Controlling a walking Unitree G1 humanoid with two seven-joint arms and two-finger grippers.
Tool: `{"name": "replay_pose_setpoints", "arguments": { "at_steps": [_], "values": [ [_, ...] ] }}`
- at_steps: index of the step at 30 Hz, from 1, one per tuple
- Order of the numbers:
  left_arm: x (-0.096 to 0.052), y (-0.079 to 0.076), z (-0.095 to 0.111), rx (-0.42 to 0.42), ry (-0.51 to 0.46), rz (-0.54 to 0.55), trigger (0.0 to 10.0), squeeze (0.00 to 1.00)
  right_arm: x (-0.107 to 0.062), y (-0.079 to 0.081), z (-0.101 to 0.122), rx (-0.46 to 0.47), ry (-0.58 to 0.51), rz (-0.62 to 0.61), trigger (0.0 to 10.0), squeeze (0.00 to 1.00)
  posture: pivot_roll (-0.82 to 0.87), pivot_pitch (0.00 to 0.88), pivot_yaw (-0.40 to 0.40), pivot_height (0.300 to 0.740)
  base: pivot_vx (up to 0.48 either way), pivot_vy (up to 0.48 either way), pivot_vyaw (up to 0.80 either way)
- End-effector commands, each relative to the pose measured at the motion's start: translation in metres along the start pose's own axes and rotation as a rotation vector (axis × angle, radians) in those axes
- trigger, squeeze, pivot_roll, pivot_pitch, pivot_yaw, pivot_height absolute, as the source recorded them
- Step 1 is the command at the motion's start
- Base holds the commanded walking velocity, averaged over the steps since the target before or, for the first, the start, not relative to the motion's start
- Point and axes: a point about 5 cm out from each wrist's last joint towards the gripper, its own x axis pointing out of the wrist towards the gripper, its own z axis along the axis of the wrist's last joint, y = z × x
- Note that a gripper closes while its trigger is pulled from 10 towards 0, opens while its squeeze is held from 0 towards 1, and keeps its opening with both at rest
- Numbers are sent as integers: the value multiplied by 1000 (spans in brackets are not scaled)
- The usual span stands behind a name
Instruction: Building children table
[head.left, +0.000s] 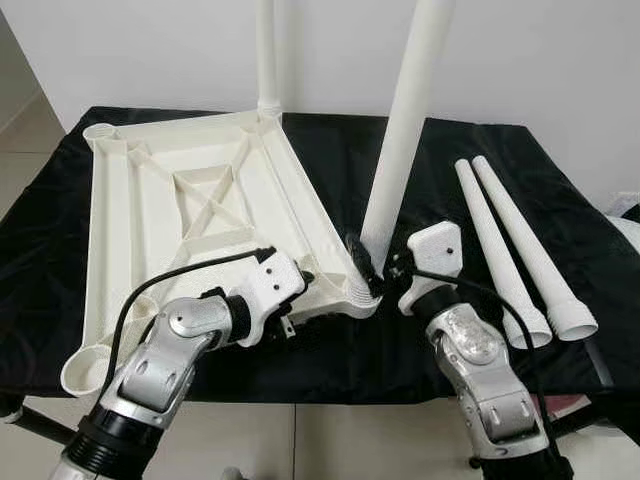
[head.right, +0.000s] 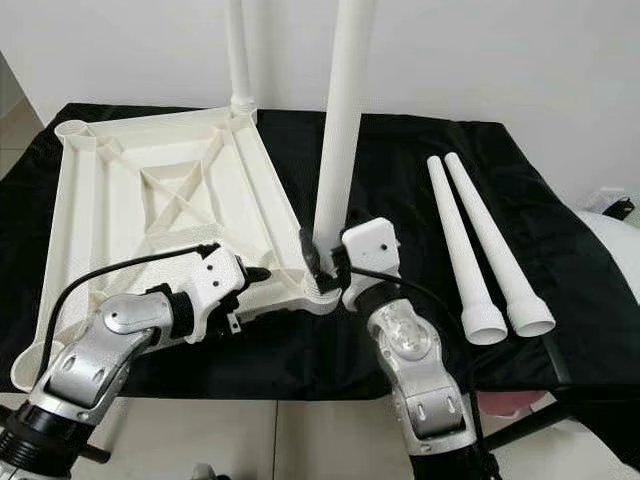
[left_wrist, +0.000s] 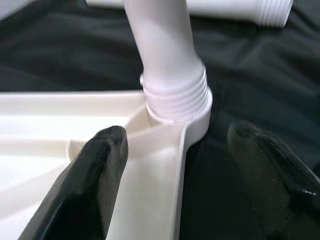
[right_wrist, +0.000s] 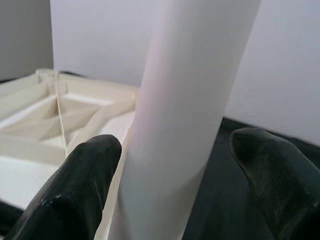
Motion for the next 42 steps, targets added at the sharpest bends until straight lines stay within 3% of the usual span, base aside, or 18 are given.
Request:
{"name": "replay_pose_setpoints", "arguments": {
  "at_steps": [1,4,12,15,17,22,23,24,26,27,29,30,31,32,34,42],
  "values": [
    [-2,4,3,-16,-1,83,10000,0,0,-3,2,-1,-7,-9,10000,0,-24,38,-57,740,0,0,0],
    [-1,2,4,-28,3,59,10000,0,3,-2,2,5,-9,-12,10000,0,-21,37,-57,740,0,0,0],
    [21,1,-9,-57,74,47,10000,0,15,5,-6,61,12,-27,10000,0,11,51,-61,740,0,0,0],
    [30,7,-10,-65,89,64,10000,0,21,7,-8,79,22,-32,10000,0,23,54,-59,740,0,0,0],
    [35,15,-19,-52,149,101,10000,0,25,9,-14,87,46,-45,10000,0,33,44,-60,740,0,0,0],
    [35,20,-29,-30,216,129,10000,0,27,8,-19,93,69,-65,10000,0,27,53,-58,740,0,0,0],
    [32,19,-33,-28,225,111,5882,0,28,7,-20,88,75,-65,10000,0,18,50,-60,740,0,0,0],
    [30,17,-37,-28,239,94,7843,0,27,5,-20,84,78,-67,10000,0,19,49,-58,740,0,0,0],
    [30,17,-37,-28,239,94,7843,0,27,5,-20,84,78,-67,10000,0,19,49,-58,740,0,0,0],
    [28,13,-42,-37,252,69,10000,0,26,3,-21,75,84,-66,10000,0,14,48,-53,740,0,0,0],
    [27,10,-47,-43,264,54,10000,0,25,0,-23,67,89,-69,10000,0,8,50,-51,740,0,0,0],
    [29,8,-54,-45,277,35,3647,0,24,-1,-24,57,90,-72,10000,0,4,47,-48,740,0,0,0],
    [29,8,-54,-45,277,35,3647,0,24,-1,-24,57,90,-72,10000,0,4,47,-48,740,0,0,0],
    [30,8,-55,-52,280,41,588,0,24,0,-23,55,88,-71,10000,0,3,49,-45,740,0,0,0],
    [32,8,-57,-48,288,39,0,0,24,1,-22,55,84,-69,10000,0,2,50,-42,740,0,0,0],
    [34,4,-62,-20,303,5,0,0,26,5,-21,62,74,-61,10000,0,4,52,-38,740,0,0,0]
  ]
}}
